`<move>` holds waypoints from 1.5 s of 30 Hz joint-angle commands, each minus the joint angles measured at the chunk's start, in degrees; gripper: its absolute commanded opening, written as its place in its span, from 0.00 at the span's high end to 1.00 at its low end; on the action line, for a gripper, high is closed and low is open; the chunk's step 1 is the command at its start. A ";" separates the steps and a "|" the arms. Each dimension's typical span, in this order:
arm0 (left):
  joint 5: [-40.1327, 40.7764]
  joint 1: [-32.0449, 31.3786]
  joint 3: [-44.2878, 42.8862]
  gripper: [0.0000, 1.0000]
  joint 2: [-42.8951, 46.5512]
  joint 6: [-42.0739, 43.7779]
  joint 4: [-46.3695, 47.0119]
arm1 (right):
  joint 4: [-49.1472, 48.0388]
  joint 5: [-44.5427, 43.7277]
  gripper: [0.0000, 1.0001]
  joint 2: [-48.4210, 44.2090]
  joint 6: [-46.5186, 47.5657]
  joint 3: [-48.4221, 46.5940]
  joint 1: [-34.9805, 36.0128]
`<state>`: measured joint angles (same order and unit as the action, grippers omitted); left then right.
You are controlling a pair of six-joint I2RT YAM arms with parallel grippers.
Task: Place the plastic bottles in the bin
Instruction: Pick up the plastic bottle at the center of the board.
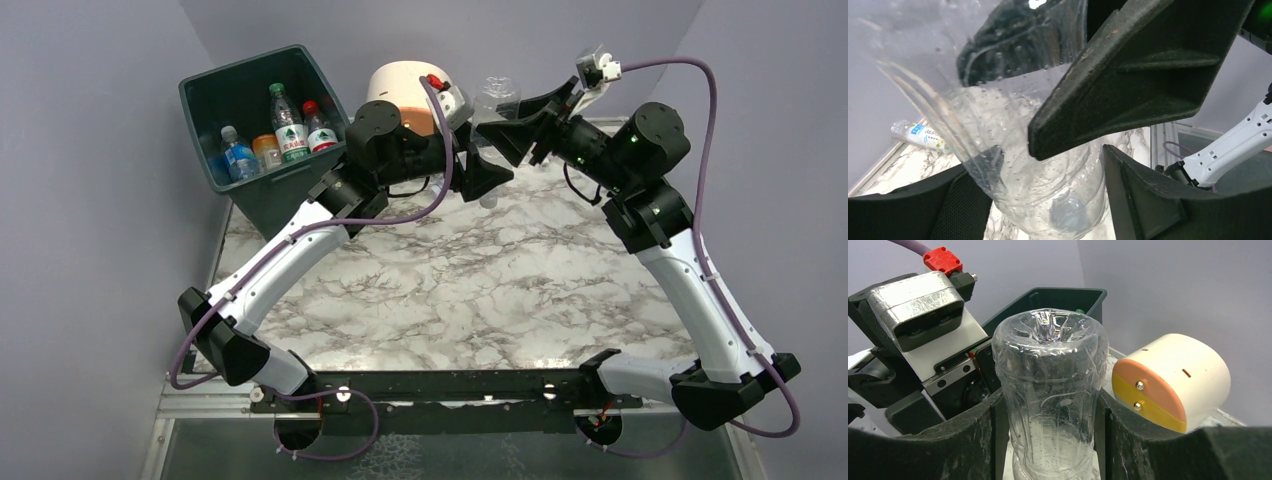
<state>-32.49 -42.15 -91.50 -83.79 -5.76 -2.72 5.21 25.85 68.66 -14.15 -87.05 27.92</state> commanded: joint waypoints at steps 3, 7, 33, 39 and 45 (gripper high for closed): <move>0.96 -0.39 -3.11 0.36 -1.11 0.40 -0.87 | -1.87 0.88 0.54 -0.80 -0.90 0.21 0.42; 2.23 -0.39 -4.38 0.50 -1.53 0.75 -3.17 | -1.79 0.04 0.54 -0.72 -0.85 0.32 0.43; 5.16 4.25 -3.22 0.61 2.35 1.11 -6.05 | 9.13 -18.29 0.07 -2.24 -6.20 -3.52 0.46; 2.21 10.73 -2.73 0.61 3.88 0.26 -6.51 | 10.17 -21.58 0.05 -4.80 -7.63 -4.50 0.46; -0.03 19.08 -3.90 0.61 5.35 -0.24 -7.54 | 11.83 -22.02 0.05 -3.71 -7.64 -5.49 0.44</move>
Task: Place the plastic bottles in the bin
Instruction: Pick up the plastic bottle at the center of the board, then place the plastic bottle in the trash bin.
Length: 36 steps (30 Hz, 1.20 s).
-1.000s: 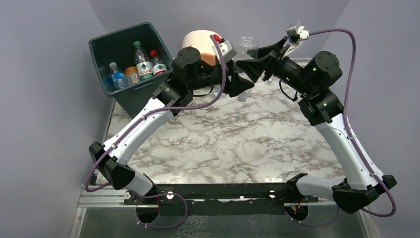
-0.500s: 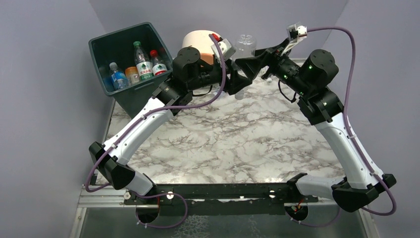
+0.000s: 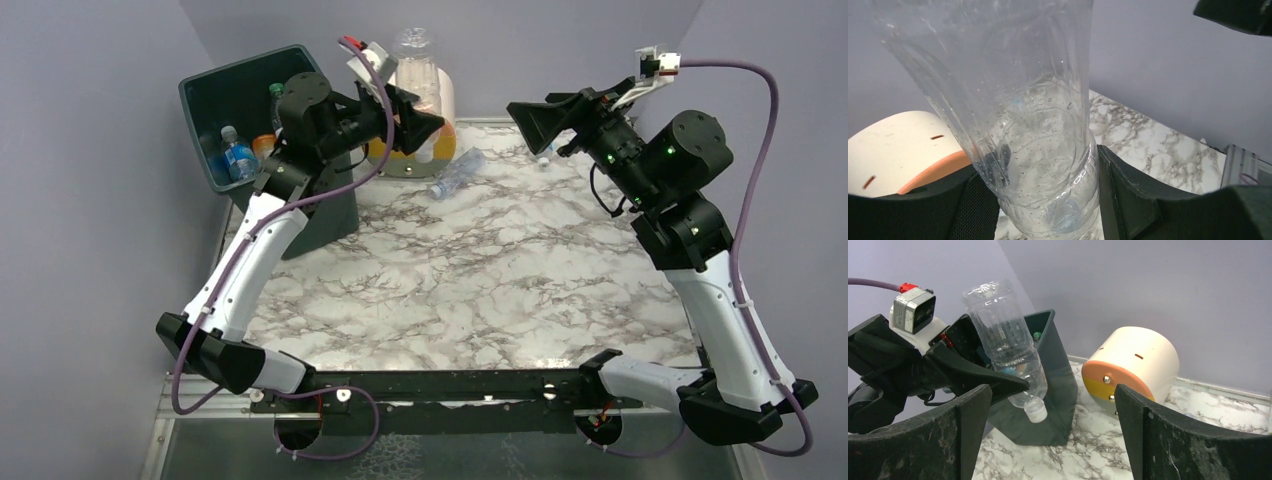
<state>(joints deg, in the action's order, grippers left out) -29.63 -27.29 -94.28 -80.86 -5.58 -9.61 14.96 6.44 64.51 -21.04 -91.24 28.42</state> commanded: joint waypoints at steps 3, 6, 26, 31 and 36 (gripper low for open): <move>-3.25 8.03 -3.32 0.61 2.42 0.19 -2.52 | 1.74 -1.89 0.05 1.02 -1.06 -0.04 -0.06; -2.43 12.07 -6.34 0.61 1.67 1.18 -5.45 | 1.95 -1.70 0.05 1.76 -1.23 1.06 -0.11; 8.12 33.85 -13.67 0.60 -4.94 -1.88 -13.68 | 1.90 -0.56 0.04 5.59 -0.94 5.09 -0.21; 10.53 34.10 -16.63 0.33 -7.33 -1.99 -18.42 | 1.84 -0.48 0.04 6.66 -1.24 5.31 -0.55; 12.69 34.29 -16.68 0.11 -7.04 -2.88 -20.00 | 2.79 0.07 0.04 9.08 -2.26 4.71 -1.41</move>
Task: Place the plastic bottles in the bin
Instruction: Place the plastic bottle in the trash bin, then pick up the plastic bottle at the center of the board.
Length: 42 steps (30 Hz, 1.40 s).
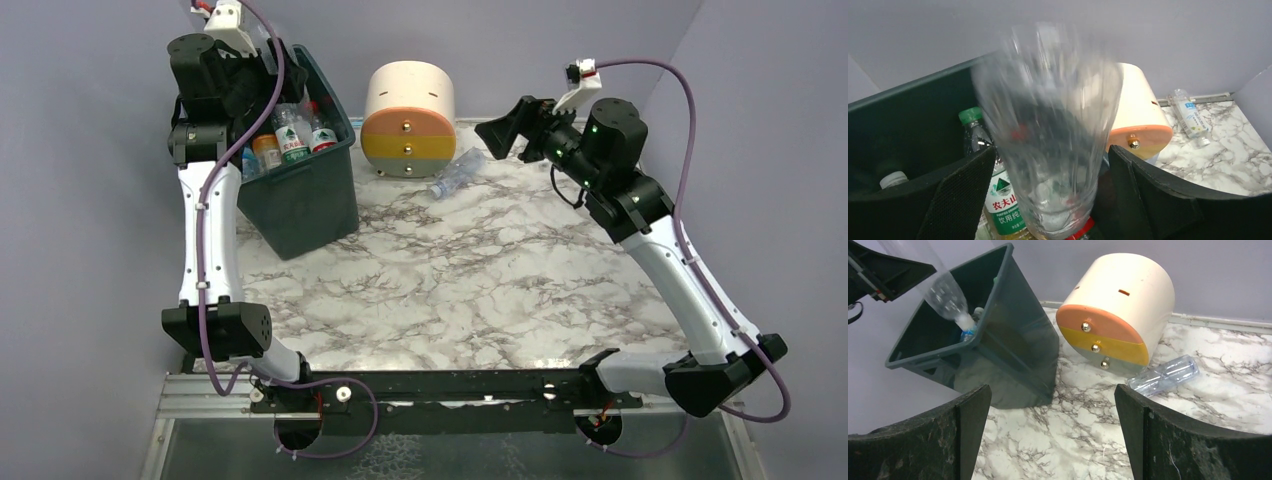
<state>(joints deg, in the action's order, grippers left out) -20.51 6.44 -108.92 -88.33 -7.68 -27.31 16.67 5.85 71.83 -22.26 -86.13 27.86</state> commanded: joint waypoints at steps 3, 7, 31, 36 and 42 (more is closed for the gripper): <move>4.25 0.87 -2.77 0.01 0.72 -1.31 -3.37 | 1.79 1.28 0.04 3.48 -2.10 -0.79 -1.80; 4.29 1.26 -5.31 0.01 0.39 -2.30 -5.98 | 3.22 2.37 0.04 6.27 -3.67 -1.87 -4.57; -19.03 -0.51 0.75 0.01 11.52 -13.04 -6.82 | 5.30 10.54 0.01 41.70 -20.34 -17.70 -16.83; -20.36 -1.81 4.49 0.01 13.54 -14.55 -5.08 | 6.05 10.84 0.01 49.59 -26.56 -21.99 -16.79; -20.95 -2.68 6.23 0.01 14.58 -15.15 -4.53 | 3.92 12.03 0.01 54.13 -34.51 -21.31 -16.79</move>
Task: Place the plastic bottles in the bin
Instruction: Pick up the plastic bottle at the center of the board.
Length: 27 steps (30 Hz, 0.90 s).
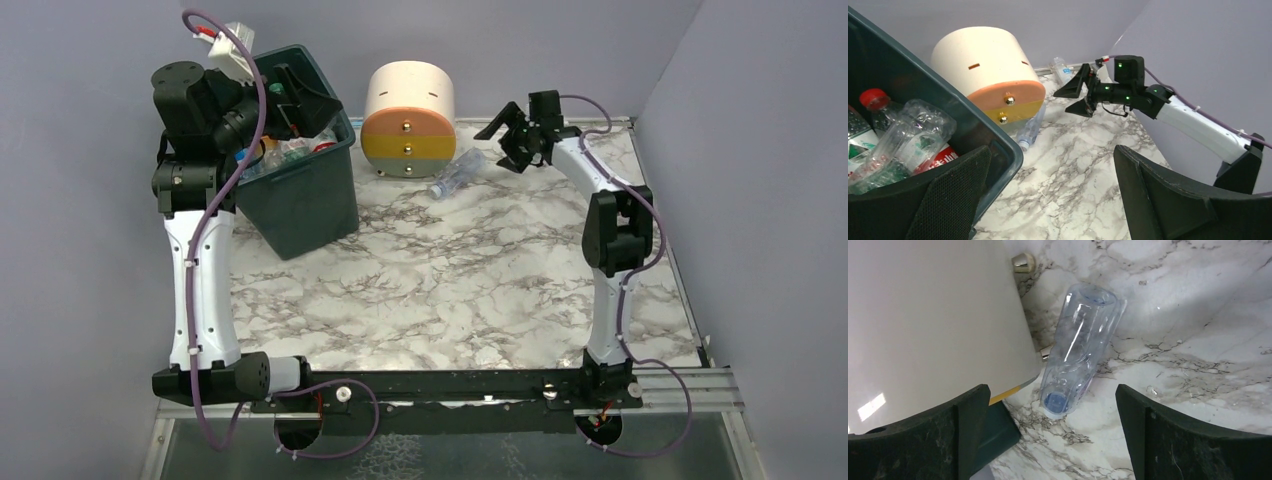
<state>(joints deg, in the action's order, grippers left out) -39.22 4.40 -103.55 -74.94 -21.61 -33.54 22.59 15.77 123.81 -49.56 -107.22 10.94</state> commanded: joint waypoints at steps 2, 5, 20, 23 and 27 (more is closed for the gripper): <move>-2.26 -0.83 1.25 0.01 1.49 -1.16 1.77 | -2.82 2.08 0.01 2.90 -9.21 0.46 0.21; -2.52 -0.89 1.72 0.01 1.84 -1.13 1.83 | -3.14 1.83 0.01 4.67 -11.51 0.34 0.22; -4.35 -1.63 3.56 0.01 2.95 -2.47 3.58 | -0.60 2.50 0.01 17.12 -15.97 -10.20 1.48; -4.32 -1.83 3.81 0.01 3.04 -2.23 3.57 | 1.10 1.90 0.01 19.18 -16.09 -13.35 1.79; -4.28 -1.88 3.67 0.01 2.97 -2.11 3.61 | 1.96 1.45 0.01 20.63 -16.63 -14.67 2.11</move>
<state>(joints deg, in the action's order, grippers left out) -42.00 2.85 -100.16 -73.23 -23.40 -31.38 22.68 17.26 142.21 -64.90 -119.68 12.45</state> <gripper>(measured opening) 0.992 0.989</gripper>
